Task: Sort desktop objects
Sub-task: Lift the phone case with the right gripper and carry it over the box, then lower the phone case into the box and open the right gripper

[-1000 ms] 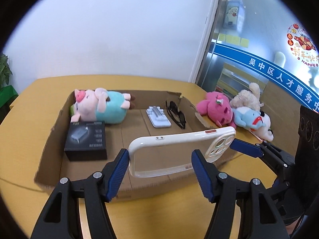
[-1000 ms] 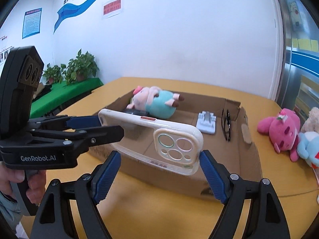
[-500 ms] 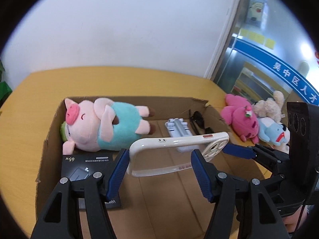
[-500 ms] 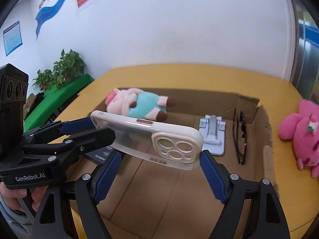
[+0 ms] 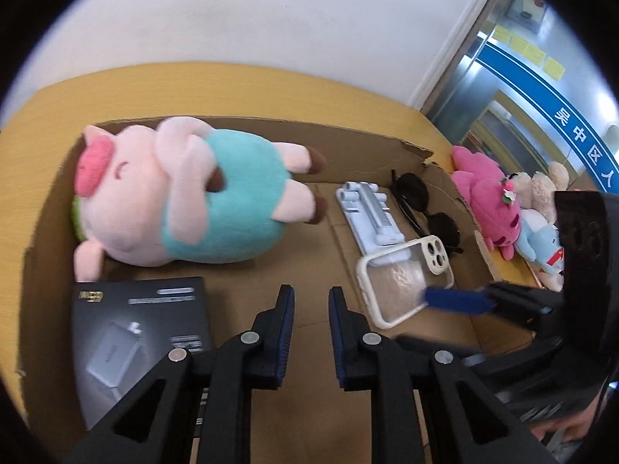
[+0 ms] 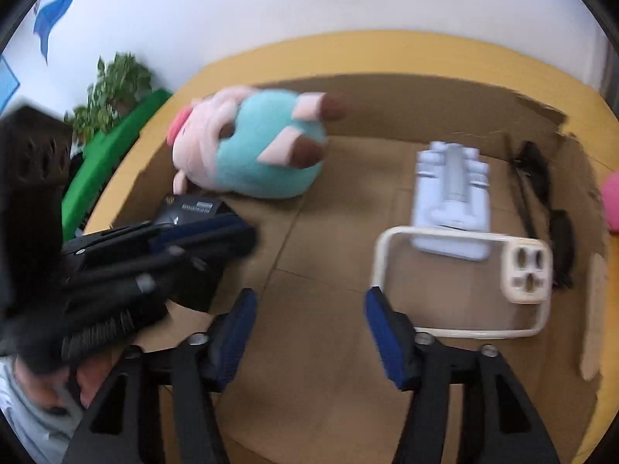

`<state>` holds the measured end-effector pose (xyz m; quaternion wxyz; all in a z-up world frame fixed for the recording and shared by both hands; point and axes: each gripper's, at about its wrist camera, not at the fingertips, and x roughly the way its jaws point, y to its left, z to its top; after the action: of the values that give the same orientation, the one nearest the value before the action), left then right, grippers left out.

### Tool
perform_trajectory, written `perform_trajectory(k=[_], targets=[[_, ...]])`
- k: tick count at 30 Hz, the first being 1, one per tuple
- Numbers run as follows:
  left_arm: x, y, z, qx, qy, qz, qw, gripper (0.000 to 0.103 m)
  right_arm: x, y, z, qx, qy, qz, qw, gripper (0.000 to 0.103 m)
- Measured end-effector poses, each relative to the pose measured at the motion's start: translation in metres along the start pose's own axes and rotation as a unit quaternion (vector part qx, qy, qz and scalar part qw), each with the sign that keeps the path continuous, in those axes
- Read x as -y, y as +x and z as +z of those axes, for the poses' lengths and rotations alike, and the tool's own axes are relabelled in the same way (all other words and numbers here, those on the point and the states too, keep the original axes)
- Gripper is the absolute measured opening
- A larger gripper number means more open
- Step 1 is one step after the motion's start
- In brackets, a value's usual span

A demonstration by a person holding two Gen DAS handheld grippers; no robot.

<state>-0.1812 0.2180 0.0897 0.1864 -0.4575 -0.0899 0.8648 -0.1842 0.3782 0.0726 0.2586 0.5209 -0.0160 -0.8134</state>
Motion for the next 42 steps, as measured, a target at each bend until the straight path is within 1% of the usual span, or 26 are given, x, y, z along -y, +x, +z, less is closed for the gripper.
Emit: perform_trajectory(k=[1,3,4,5,6,8,11,13,15,17,19,20,22,25,27,29,31,34,35,36,38,40,42], targets=[[-0.003,-0.001,0.0,-0.004,-0.002,0.003,1.0,0.021,0.009,-0.012,-0.002,0.013,0.005,0.0,1.0,0.074],[-0.005,-0.001,0.001,-0.016,-0.009,0.001,0.9998,0.036,0.028,-0.031,0.0,0.032,0.019,-0.017,0.999,0.098],[-0.002,-0.001,0.0,-0.02,-0.011,-0.005,0.9997,0.039,0.037,-0.037,0.002,0.035,0.028,-0.026,0.999,0.103],[0.0,0.001,0.001,-0.023,-0.01,-0.011,0.9996,0.045,0.055,-0.043,0.003,0.034,0.046,-0.034,0.998,0.103],[0.004,0.004,0.0,-0.025,-0.009,-0.015,0.9995,0.051,0.067,-0.044,0.005,0.023,0.059,-0.036,0.997,0.103],[0.015,0.015,0.0,-0.042,-0.011,-0.028,0.9987,0.053,0.088,-0.041,0.007,-0.004,0.076,-0.046,0.996,0.103],[0.028,0.042,0.001,-0.079,-0.031,-0.058,0.9947,0.053,0.104,-0.022,0.004,-0.043,0.091,-0.048,0.994,0.103],[0.033,0.059,0.002,-0.101,-0.045,-0.065,0.9917,0.053,0.111,-0.015,0.004,-0.049,0.102,-0.057,0.992,0.103],[0.038,0.073,0.003,-0.117,-0.05,-0.067,0.9896,0.053,0.115,-0.008,0.005,-0.05,0.119,-0.053,0.99,0.103],[0.042,0.084,0.005,-0.126,-0.05,-0.063,0.9887,0.053,0.114,0.0,0.012,-0.054,0.11,-0.077,0.99,0.103],[0.042,0.092,0.006,-0.138,-0.065,-0.071,0.9857,0.053,0.111,0.008,0.019,-0.063,0.096,-0.086,0.99,0.103],[0.043,0.095,0.007,-0.141,-0.069,-0.073,0.9849,0.053,0.11,0.012,0.023,-0.067,0.092,-0.09,0.989,0.103],[0.046,0.098,0.007,-0.136,-0.059,-0.069,0.9865,0.053,0.108,0.014,0.026,-0.068,0.092,-0.086,0.99,0.103],[0.046,0.104,0.004,-0.15,-0.056,-0.075,0.9842,0.053,0.103,0.016,0.025,-0.074,0.079,-0.072,0.991,0.103],[0.044,0.105,0.004,-0.149,-0.062,-0.077,0.984,0.053,0.1,0.015,0.023,-0.076,0.078,-0.054,0.993,0.103],[0.042,0.103,0.006,-0.14,-0.066,-0.076,0.985,0.053,0.097,0.009,0.023,-0.077,0.089,-0.022,0.993,0.103],[0.039,0.1,0.008,-0.134,-0.065,-0.072,0.9863,0.053,0.095,0.005,0.025,-0.076,0.095,-0.015,0.992,0.102],[0.036,0.1,0.011,-0.134,-0.072,-0.069,0.986,0.053,0.093,0.005,0.028,-0.087,0.084,-0.055,0.991,0.103],[0.033,0.1,0.011,-0.134,-0.073,-0.064,0.9862,0.053,0.097,0.011,0.029,-0.1,0.094,-0.057,0.989,0.103],[0.032,0.101,0.011,-0.136,-0.075,-0.062,0.986,0.053,0.102,0.014,0.029,-0.105,0.103,-0.05,0.988,0.103],[0.031,0.103,0.011,-0.138,-0.081,-0.075,0.9843,0.053,0.112,0.016,0.032,-0.103,0.109,-0.072,0.986,0.103],[0.032,0.106,0.01,-0.14,-0.08,-0.076,0.984,0.053,0.119,0.017,0.037,-0.099,0.119,-0.085,0.984,0.103],[0.031,0.107,0.01,-0.14,-0.081,-0.08,0.9837,0.053,0.123,0.021,0.041,-0.104,0.125,-0.102,0.981,0.103]])
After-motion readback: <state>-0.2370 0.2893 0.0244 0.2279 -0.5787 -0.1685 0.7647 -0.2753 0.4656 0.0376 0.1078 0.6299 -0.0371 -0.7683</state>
